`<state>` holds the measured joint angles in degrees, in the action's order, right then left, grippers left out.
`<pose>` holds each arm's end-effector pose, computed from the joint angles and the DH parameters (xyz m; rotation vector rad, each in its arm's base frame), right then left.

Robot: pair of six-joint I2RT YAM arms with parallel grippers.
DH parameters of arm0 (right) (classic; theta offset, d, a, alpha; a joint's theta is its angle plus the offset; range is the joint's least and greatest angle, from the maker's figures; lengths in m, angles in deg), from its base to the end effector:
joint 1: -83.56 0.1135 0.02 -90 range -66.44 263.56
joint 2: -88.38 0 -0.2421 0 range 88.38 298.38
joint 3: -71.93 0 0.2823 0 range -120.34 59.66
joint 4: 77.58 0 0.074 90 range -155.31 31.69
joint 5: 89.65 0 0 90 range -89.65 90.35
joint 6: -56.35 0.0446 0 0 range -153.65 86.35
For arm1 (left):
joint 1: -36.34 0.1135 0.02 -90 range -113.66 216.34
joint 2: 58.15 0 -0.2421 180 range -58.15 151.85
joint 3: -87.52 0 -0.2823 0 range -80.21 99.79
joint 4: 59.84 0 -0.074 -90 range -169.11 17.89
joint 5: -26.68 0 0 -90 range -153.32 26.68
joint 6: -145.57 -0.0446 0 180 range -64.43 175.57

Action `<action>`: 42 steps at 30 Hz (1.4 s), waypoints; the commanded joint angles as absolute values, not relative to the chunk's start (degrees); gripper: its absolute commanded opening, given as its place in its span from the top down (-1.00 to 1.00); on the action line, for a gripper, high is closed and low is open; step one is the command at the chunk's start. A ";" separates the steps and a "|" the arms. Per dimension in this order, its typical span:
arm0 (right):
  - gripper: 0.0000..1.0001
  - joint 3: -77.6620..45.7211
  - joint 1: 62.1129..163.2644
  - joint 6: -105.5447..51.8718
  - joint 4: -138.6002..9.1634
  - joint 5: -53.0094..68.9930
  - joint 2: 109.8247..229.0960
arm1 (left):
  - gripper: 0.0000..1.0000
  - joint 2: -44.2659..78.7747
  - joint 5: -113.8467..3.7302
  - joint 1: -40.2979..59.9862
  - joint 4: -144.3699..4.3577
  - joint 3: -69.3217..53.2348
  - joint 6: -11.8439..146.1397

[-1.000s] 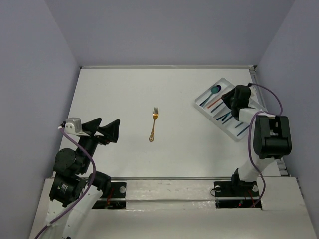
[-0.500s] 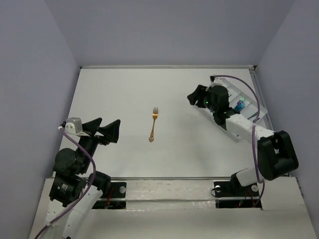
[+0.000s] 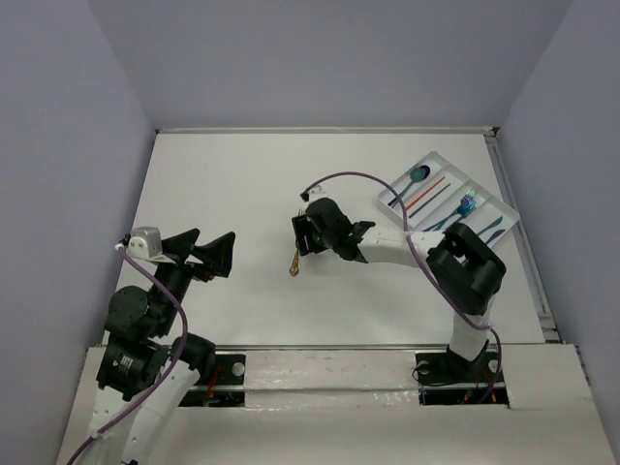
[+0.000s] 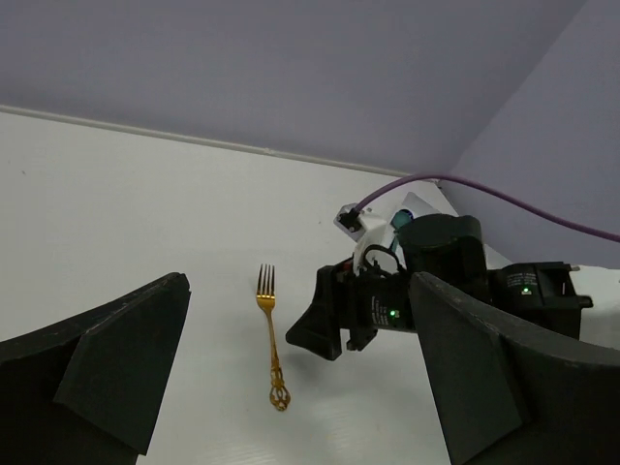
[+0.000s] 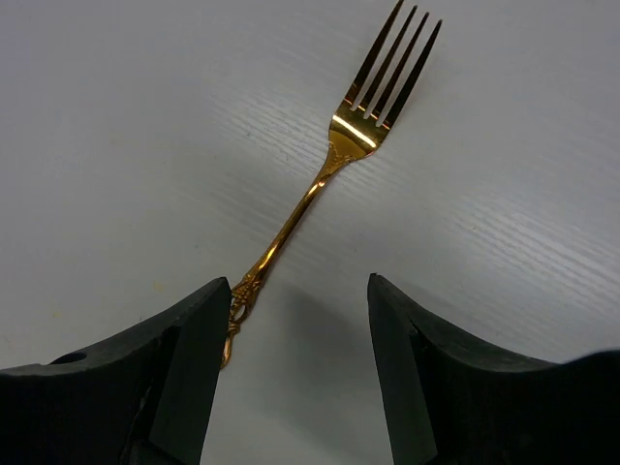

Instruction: Sort the eating utensils into containers

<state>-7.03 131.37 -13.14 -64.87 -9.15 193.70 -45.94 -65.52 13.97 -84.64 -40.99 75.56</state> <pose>0.2932 0.3126 0.1473 -0.4503 2.2367 0.4529 0.1086 -0.0428 0.3731 -0.0054 1.3428 -0.6021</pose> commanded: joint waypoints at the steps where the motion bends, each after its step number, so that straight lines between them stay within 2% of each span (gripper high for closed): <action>1: -0.29 -12.92 133.13 -13.17 -62.85 -13.36 198.05 | -0.98 -45.76 -64.90 14.37 -81.43 -41.28 74.91; 9: -0.28 -21.19 134.98 -13.35 -59.34 -15.20 206.94 | -0.98 -46.55 -65.08 14.37 -81.51 -41.28 74.99; 12: -0.19 -23.91 135.68 -13.96 -57.15 -18.27 209.74 | -0.98 -46.55 -65.08 14.37 -81.51 -41.28 74.99; 15: 0.09 -25.94 136.21 -14.05 -53.37 -21.44 211.60 | -0.98 -46.64 -65.08 14.37 -81.51 -41.28 74.99; 17: 0.21 -26.12 136.74 -14.14 -52.84 -22.85 211.87 | -0.98 -46.55 -64.99 14.37 -81.51 -41.28 74.99; 18: 0.36 -26.03 136.74 -14.23 -52.22 -23.64 212.04 | -0.98 -46.55 -64.99 14.37 -81.51 -41.28 74.99; 21: 0.47 -25.42 136.74 -13.97 -51.34 -25.40 211.60 | -0.98 -46.46 -64.90 14.37 -81.51 -41.28 74.99; 26: 0.81 -21.20 136.74 -11.94 -52.66 -27.24 209.15 | -0.98 -46.29 -64.73 14.37 -81.43 -41.36 74.99; 28: 1.00 -19.18 136.74 -11.06 -53.70 -28.12 207.65 | -0.98 -46.20 -64.81 14.37 -81.43 -41.36 74.99; 32: 1.00 -15.40 135.87 -9.13 -57.39 -28.83 203.18 | -0.98 -46.20 -64.81 14.37 -81.43 -41.36 74.99; 36: 1.00 -8.38 130.60 -6.76 -63.72 -28.57 193.00 | -0.98 -46.20 -64.73 14.37 -81.51 -41.36 74.99; 40: 1.00 3.72 117.71 -4.83 -72.49 -27.34 176.15 | -0.98 -46.55 -64.81 14.37 -81.51 -41.28 74.99; 42: 1.00 7.00 112.85 -3.86 -74.54 -27.16 171.90 | -0.98 -46.90 -65.08 14.37 -81.51 -41.28 74.90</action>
<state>1.21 122.92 -7.39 -63.25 -25.30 183.60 -45.97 -65.30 13.97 -84.51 -41.10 75.56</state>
